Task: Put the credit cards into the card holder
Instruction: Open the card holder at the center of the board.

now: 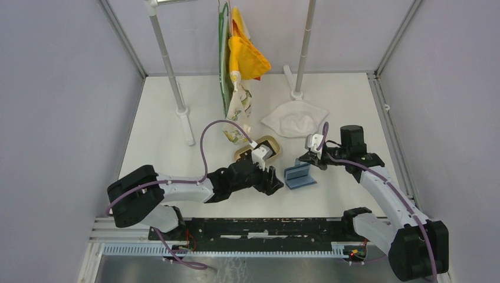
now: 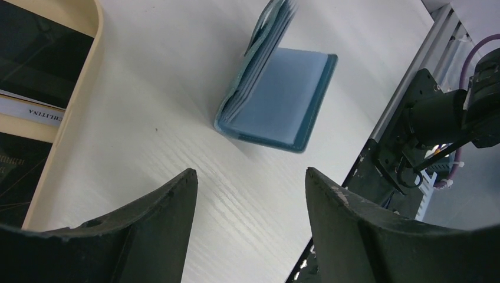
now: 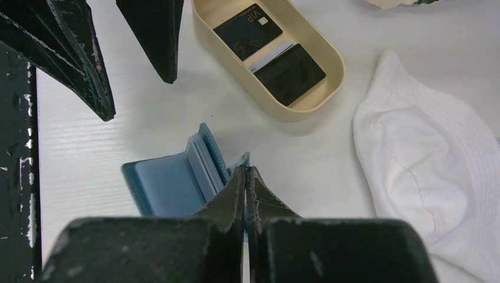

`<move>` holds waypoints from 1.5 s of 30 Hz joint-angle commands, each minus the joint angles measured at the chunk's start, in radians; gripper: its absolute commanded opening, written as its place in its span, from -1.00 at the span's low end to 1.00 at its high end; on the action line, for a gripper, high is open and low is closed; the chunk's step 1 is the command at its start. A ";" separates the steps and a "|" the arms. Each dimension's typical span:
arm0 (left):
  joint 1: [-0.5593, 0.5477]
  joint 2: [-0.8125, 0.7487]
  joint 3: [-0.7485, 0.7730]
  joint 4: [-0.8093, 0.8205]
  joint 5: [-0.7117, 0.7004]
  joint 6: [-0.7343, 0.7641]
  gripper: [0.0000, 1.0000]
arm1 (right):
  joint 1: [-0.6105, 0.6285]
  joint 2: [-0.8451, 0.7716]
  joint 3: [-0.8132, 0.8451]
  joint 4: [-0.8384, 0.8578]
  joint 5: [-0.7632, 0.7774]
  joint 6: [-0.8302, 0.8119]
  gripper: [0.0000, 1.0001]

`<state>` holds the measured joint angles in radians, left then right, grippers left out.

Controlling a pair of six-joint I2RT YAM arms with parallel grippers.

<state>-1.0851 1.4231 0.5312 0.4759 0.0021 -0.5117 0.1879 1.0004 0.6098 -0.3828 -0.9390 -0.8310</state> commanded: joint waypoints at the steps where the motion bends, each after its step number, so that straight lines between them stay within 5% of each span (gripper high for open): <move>1: -0.003 0.010 0.039 0.086 -0.007 -0.035 0.46 | -0.010 -0.020 0.053 0.014 -0.010 0.010 -1.00; 12: -0.003 -0.107 -0.008 0.116 -0.048 -0.073 0.49 | -0.037 -0.020 0.054 0.015 0.027 0.016 -1.00; 20: -0.004 -0.228 -0.037 0.077 -0.077 -0.074 0.74 | -0.063 -0.027 0.046 0.021 0.113 0.018 -1.00; 45: -0.004 0.132 0.144 0.020 0.011 -0.181 0.18 | -0.078 0.103 -0.023 0.019 0.738 -0.057 -1.00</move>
<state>-1.0851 1.5265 0.6109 0.4973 0.0101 -0.6186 0.1150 1.0454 0.5877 -0.3325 -0.3332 -0.8543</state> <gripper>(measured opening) 0.594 0.006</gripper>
